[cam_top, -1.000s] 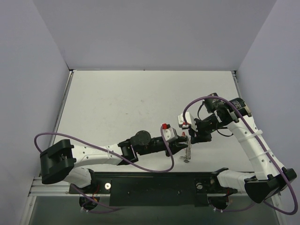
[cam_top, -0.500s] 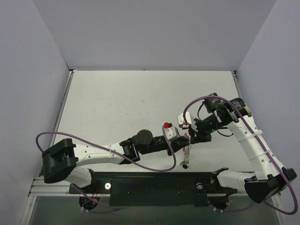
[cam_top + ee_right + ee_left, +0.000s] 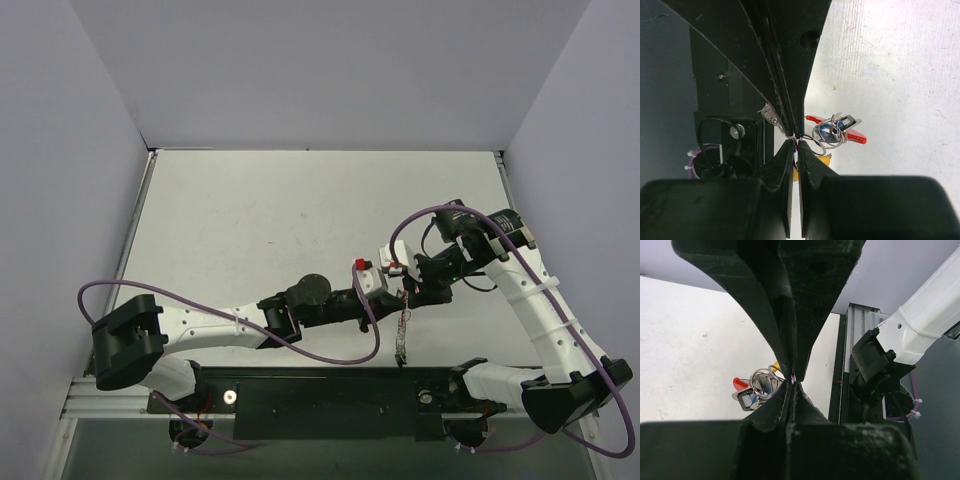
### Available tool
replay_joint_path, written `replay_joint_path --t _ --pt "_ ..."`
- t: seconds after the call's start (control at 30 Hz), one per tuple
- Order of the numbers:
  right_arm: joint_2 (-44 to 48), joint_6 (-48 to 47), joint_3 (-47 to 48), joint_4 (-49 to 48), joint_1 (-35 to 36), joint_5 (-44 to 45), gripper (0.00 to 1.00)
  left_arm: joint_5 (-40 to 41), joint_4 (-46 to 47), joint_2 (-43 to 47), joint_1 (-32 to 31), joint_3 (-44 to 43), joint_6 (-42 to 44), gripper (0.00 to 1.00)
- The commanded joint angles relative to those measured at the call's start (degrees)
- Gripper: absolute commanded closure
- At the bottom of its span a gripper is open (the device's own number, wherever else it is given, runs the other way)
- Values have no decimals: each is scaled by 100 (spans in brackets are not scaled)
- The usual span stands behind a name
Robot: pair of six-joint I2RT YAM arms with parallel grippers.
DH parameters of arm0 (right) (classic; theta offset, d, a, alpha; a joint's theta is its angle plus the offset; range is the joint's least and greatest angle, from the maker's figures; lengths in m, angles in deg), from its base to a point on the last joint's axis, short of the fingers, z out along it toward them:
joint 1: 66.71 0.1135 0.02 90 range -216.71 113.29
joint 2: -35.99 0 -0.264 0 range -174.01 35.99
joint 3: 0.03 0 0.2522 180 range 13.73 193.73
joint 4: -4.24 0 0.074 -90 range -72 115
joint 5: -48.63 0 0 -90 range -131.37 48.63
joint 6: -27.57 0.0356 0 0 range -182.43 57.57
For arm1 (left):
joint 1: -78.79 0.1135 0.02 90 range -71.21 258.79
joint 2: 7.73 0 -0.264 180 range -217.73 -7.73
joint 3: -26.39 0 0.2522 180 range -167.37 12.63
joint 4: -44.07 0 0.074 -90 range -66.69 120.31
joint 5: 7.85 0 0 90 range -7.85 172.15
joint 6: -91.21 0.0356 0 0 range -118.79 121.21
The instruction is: Put the keys on the keyring
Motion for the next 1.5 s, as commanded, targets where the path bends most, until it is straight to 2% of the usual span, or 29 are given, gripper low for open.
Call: replay_joint_path --t 0.0,0.03,0.07,0.13,0.17,0.37,0.5,0.63,0.97,1.13,1.47 --pt "40 74 -70 1179 34 -563 96 148 458 106 -19 -113 -114 100" --pt "31 109 -44 1179 25 -607 93 236 582 141 -19 53 -149 100" --pt "22 118 -52 1170 -10 -712 84 315 835 229 -19 142 -185 100" --pt "22 109 -35 1170 -107 -932 77 456 1152 325 -2 353 -272 100" --pt "22 101 -35 1153 -194 -994 70 491 1259 352 7 476 -290 100" --pt "75 22 342 1074 -694 -1696 64 720 2393 537 69 994 -615 100" --pt "92 -330 185 977 -1116 -2346 63 974 2727 695 78 1171 -633 100" --pt "84 -629 -105 968 -1223 -2874 64 1019 3026 783 95 1294 -651 100" --pt "-57 -690 395 1363 -1223 -3297 69 475 3632 774 262 1505 -932 100" --pt "-101 -743 352 1443 -1171 -3552 77 325 3984 748 350 1602 -1081 100" --pt "-400 -822 448 1478 -933 -3517 82 122 4327 616 394 1619 -1205 100"
